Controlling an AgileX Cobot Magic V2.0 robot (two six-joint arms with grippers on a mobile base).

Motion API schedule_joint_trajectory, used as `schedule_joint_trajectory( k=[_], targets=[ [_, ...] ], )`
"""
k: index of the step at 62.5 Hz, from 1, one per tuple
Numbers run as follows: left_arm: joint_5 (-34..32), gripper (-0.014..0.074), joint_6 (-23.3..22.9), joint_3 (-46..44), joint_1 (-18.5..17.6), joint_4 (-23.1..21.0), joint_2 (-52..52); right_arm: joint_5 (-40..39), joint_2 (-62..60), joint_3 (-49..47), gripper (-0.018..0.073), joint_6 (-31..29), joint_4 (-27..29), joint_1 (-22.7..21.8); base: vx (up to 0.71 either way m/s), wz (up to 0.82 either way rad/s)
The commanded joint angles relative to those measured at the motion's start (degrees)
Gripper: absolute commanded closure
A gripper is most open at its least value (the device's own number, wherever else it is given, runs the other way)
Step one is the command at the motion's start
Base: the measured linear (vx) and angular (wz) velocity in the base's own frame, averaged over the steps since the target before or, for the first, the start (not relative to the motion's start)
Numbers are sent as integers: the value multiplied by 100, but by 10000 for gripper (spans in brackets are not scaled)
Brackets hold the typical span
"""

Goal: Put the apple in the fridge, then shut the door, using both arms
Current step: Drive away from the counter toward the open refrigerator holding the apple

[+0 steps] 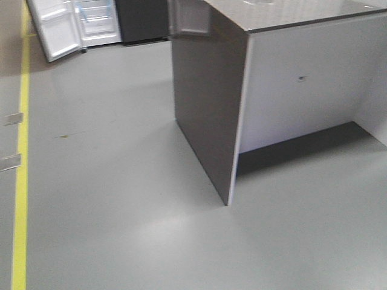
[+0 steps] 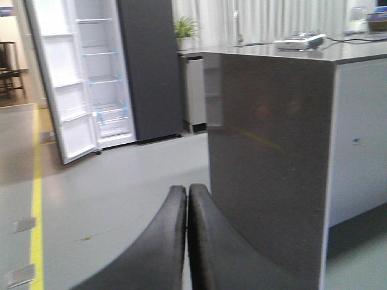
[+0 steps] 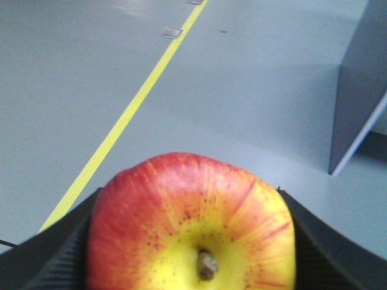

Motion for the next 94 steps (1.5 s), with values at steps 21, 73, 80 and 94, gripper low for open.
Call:
schedule_joint_trajectory(
  k=[21, 73, 80, 94],
  targets=[
    [-402, 603, -45, 120, -1, -9, -93, -378, 74, -154, 204, -45, 101, 8, 11, 44],
    [-402, 603, -45, 120, -1, -9, -93, -388, 74, -154, 204, -45, 96, 8, 15, 35],
    [-402, 603, -45, 120, -1, -9, -93, -388, 74, -154, 204, -45, 96, 8, 19, 24],
    [-402, 603, -45, 120, -1, -9, -93, -388, 74, -154, 204, -45, 96, 8, 22, 15]
  ],
)
